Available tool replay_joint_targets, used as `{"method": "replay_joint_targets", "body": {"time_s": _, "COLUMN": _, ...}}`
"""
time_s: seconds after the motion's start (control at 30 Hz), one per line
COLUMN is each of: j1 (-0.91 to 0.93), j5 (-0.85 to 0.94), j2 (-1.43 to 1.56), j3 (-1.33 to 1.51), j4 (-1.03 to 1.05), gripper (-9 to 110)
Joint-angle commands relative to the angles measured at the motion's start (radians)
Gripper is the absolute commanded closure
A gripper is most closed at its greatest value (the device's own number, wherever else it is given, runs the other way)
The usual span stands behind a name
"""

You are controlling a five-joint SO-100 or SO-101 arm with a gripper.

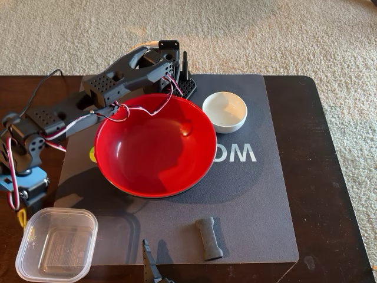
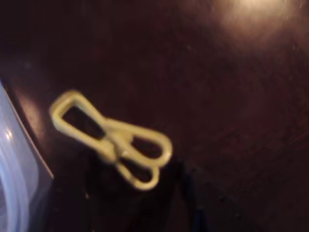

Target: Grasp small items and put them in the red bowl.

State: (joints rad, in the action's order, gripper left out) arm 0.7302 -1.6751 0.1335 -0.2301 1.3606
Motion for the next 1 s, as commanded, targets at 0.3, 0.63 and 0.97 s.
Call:
{"method": "replay_joint_targets", "body": {"time_s": 0.3, "j1": 0.049, "j5": 0.0, "j2": -0.008, "j3": -0.034, "j4": -0.011, "gripper": 100}}
{"method": "replay_joint_targets", "body": {"time_s": 0.63, "j1": 0.057, "j5": 0.155, "j2": 0.13, "j3": -0.034, "j4": 0.043, "gripper": 101}}
{"method": "replay_joint_targets", "body": {"time_s": 0.97, "j1": 0.114, "j5": 0.281, "j2": 0.393, "j3": -0.025, "j4": 0.232, "gripper": 78}}
